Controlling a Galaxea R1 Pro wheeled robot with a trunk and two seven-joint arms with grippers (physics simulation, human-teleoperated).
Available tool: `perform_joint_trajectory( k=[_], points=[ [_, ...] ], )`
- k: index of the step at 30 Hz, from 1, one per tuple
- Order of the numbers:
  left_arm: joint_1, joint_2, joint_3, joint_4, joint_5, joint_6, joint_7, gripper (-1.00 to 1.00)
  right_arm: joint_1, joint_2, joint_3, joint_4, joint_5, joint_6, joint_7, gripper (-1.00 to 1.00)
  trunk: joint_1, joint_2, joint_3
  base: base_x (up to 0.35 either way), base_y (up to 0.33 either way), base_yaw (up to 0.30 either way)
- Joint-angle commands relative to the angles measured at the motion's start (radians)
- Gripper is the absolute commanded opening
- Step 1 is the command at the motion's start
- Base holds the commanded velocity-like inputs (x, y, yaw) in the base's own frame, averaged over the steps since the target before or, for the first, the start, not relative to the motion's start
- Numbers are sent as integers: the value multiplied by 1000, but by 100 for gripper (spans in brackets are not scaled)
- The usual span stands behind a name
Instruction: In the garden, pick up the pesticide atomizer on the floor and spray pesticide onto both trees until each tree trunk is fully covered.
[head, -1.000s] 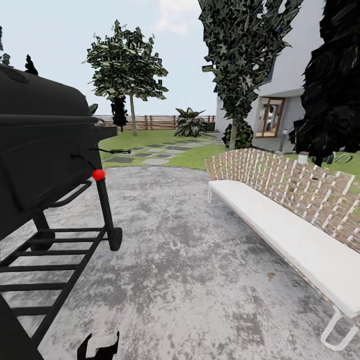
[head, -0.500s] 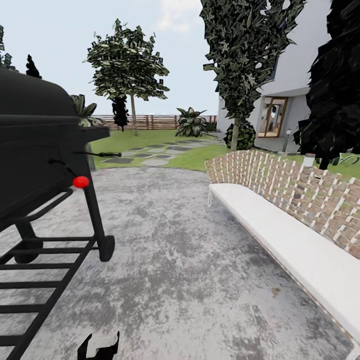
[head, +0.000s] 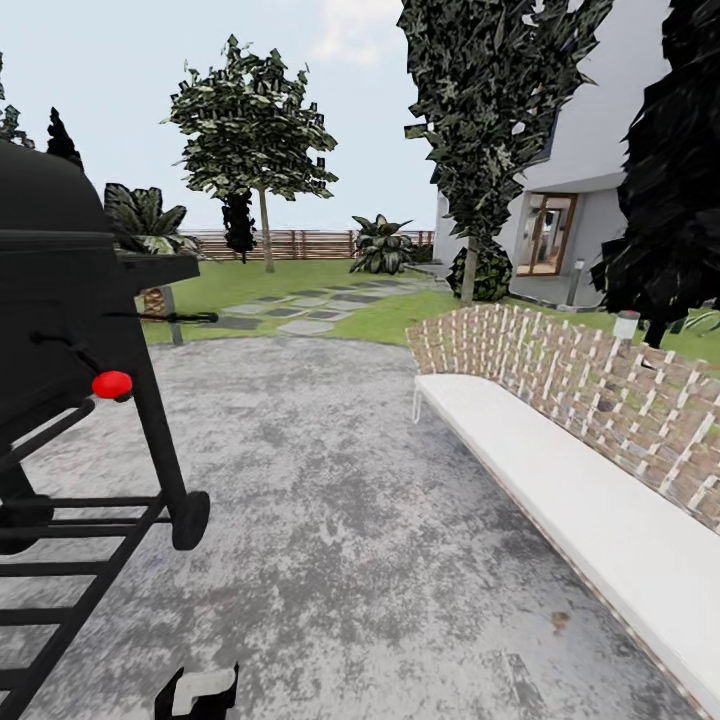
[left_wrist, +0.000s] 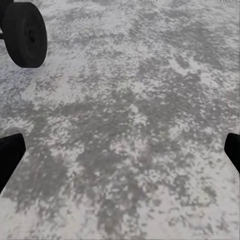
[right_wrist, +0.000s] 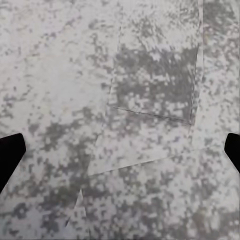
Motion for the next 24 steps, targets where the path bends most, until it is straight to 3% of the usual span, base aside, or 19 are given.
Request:
perform_joint_trajectory(
  k=[1, 11, 24],
  points=[
    [-1, 0, 4, 1, -6, -3, 1, 100, 0, 0, -1, -1, -1, -2, 0, 100, 0, 0, -1, 331, -3, 0],
    [-1, 0, 4, 1, -6, -3, 1, 100, 0, 0, -1, -1, 0, -2, 0, 100, 0, 0, -2, 331, -1, 102],
    [-1, -1, 4, 1, -6, -3, 1, 100, 0, -1, -1, -1, -1, -2, 0, 100, 0, 0, -2, 332, 0, 7]
  ],
)
